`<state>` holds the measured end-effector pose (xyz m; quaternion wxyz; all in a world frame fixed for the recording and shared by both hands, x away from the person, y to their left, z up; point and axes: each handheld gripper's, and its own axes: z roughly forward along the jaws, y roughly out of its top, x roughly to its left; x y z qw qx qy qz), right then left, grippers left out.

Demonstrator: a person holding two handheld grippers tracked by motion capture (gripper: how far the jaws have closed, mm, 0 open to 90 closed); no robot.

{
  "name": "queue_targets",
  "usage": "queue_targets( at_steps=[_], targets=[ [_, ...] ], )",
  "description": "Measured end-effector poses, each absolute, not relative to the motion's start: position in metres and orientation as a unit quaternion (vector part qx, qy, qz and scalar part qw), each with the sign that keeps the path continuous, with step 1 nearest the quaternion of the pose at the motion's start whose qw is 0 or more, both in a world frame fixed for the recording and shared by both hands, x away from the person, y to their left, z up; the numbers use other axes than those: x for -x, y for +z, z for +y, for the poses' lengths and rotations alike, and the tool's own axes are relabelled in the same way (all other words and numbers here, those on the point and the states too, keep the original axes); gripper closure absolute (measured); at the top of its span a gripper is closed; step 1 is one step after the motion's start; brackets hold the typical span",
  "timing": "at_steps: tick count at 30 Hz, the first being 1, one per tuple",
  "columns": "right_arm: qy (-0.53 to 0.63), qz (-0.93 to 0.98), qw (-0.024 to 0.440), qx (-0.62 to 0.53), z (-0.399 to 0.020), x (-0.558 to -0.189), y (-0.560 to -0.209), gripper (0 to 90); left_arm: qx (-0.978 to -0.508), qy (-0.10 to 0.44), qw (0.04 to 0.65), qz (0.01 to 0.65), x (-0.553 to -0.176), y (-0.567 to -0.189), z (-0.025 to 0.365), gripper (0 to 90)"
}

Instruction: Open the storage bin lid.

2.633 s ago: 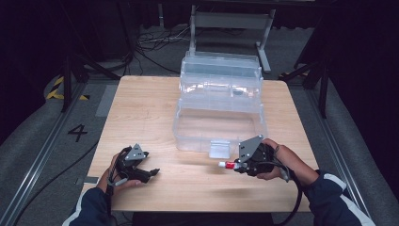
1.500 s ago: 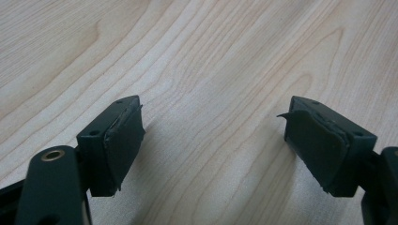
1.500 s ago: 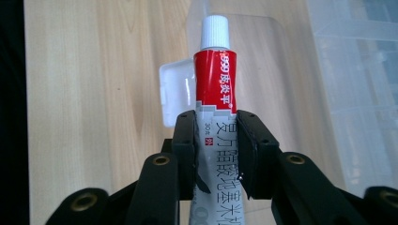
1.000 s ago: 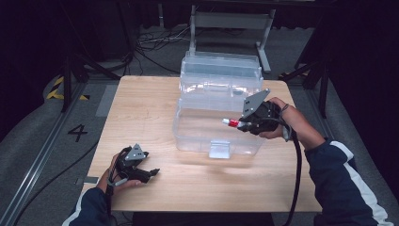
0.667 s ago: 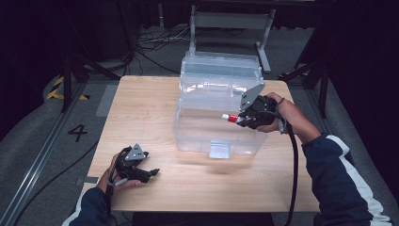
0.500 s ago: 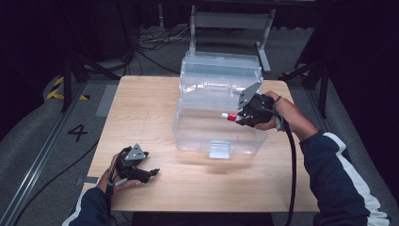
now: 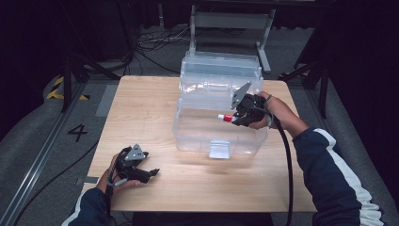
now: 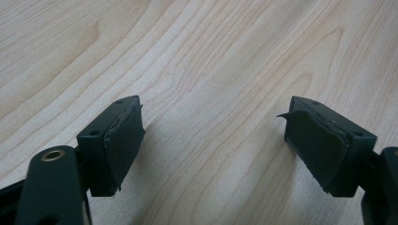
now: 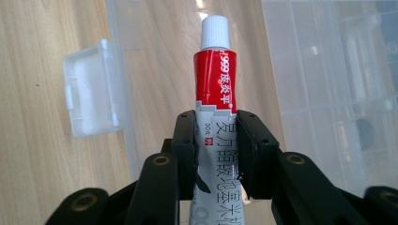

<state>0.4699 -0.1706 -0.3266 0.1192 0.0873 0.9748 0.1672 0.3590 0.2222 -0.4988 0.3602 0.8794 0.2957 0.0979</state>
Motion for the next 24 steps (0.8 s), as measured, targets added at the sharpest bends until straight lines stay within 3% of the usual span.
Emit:
queue_targets(
  at_steps=[24],
  targets=[
    [0.148, 0.98, 0.097, -0.087, -0.167, -0.476, -0.349, 70.3, -0.879, 0.099, 0.36, 0.296, -0.359, -0.499, 0.222, 20.3]
  ],
)
